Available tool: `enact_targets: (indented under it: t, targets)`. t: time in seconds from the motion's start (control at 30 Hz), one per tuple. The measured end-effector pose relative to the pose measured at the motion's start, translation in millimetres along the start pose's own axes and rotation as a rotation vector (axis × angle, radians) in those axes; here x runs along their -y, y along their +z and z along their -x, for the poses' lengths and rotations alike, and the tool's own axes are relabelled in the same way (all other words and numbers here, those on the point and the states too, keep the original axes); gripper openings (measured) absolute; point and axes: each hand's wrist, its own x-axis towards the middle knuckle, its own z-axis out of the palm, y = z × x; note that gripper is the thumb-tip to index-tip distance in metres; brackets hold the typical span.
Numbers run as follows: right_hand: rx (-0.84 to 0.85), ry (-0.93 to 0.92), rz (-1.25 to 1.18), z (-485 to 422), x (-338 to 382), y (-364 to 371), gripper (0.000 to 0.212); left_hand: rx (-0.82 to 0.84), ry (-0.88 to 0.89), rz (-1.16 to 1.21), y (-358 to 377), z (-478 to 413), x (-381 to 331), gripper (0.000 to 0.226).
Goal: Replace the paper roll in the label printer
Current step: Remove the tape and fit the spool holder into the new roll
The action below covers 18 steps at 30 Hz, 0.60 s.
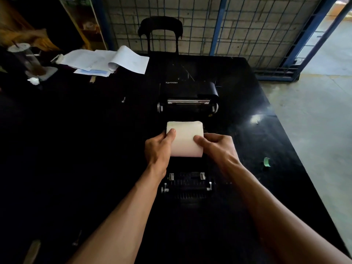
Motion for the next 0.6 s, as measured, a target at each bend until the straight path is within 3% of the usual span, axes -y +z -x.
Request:
enact_targets:
  t: [0.2, 0.47, 0.6]
  targets:
    - [0.047, -0.045, 0.035, -9, -14, -3, 0.024, 0.012, -0.057, -0.030, 9, -3, 17, 0.020]
    - [0.047, -0.014, 0.006, -20, -30, -1, 0.051, -0.001, -0.100, -0.076, 14, -9, 23, 0.021]
    - [0.039, -0.009, -0.010, -21, -34, 0, 0.052, 0.005, -0.111, -0.100, 14, -10, 25, 0.022]
